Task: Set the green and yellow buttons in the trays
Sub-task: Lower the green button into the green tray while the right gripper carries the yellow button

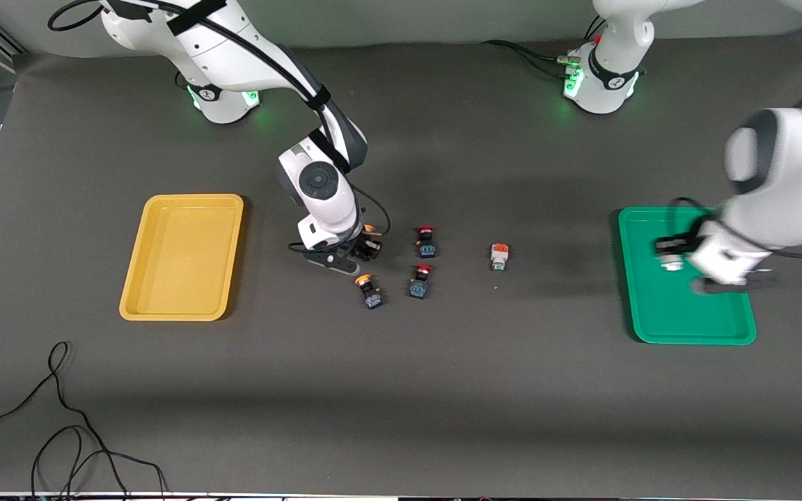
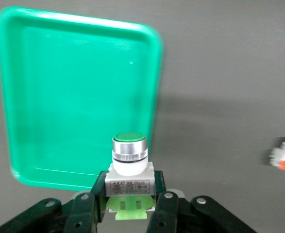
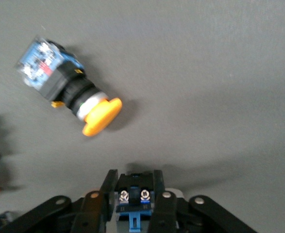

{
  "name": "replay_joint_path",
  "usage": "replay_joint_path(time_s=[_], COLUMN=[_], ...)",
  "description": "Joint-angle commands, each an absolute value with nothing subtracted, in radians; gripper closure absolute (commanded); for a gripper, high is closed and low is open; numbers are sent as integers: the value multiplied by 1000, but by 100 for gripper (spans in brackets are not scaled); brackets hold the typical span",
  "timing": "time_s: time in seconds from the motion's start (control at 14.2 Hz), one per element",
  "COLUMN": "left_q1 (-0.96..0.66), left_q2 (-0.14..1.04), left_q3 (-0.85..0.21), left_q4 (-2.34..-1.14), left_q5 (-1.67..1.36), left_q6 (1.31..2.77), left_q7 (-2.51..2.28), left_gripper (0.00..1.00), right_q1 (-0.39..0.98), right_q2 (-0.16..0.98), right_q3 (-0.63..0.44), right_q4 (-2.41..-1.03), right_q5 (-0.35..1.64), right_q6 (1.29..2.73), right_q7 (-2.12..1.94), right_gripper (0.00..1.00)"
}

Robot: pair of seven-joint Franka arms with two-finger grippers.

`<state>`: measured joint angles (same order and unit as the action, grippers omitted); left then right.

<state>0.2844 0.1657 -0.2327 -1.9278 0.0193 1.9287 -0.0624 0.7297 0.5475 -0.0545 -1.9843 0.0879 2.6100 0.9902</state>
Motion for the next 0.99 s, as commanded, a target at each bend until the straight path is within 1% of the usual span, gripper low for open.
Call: replay_joint_path(time_s=[0.0, 0.28, 0.35, 0.49, 0.63, 0.71, 0.78, 0.85, 0.92], left_q1=[370, 399, 399, 394, 387, 387, 385, 382, 380], left_q2=[184, 308, 316, 318, 319, 319, 319, 313, 298], left_q3=[-247, -241, -233, -232, -232, -233, -233, -235, -238], left_q4=[-2017, -2251, -2275, -2287, -2292, -2293, -2287, -2269, -2226], left_q5=[40, 94, 94, 95, 106, 132, 159, 178, 184], left_q6=[2073, 2551, 2600, 2602, 2599, 2596, 2570, 2518, 2441], left_q7=[50, 52, 55, 57, 57, 57, 57, 55, 52], left_gripper=[90, 89, 89, 89, 88, 81, 41, 14, 8], right_q1=[736, 736, 736, 738, 738, 739, 739, 741, 741], right_q2=[457, 284, 249, 192, 141, 118, 104, 97, 91], right_q3=[-83, -193, -224, -305, -409, -452, -500, -553, -604], right_q4=[-1985, -1987, -1988, -1993, -2008, -2031, -2063, -2101, -2161], right_q5=[98, 95, 97, 95, 95, 95, 95, 95, 95], right_q6=[2521, 2236, 2176, 2082, 2039, 2039, 2058, 2100, 2167], right_q7=[1003, 814, 743, 582, 412, 337, 252, 157, 61], right_gripper=[100, 100, 100, 100, 100, 100, 100, 100, 100])
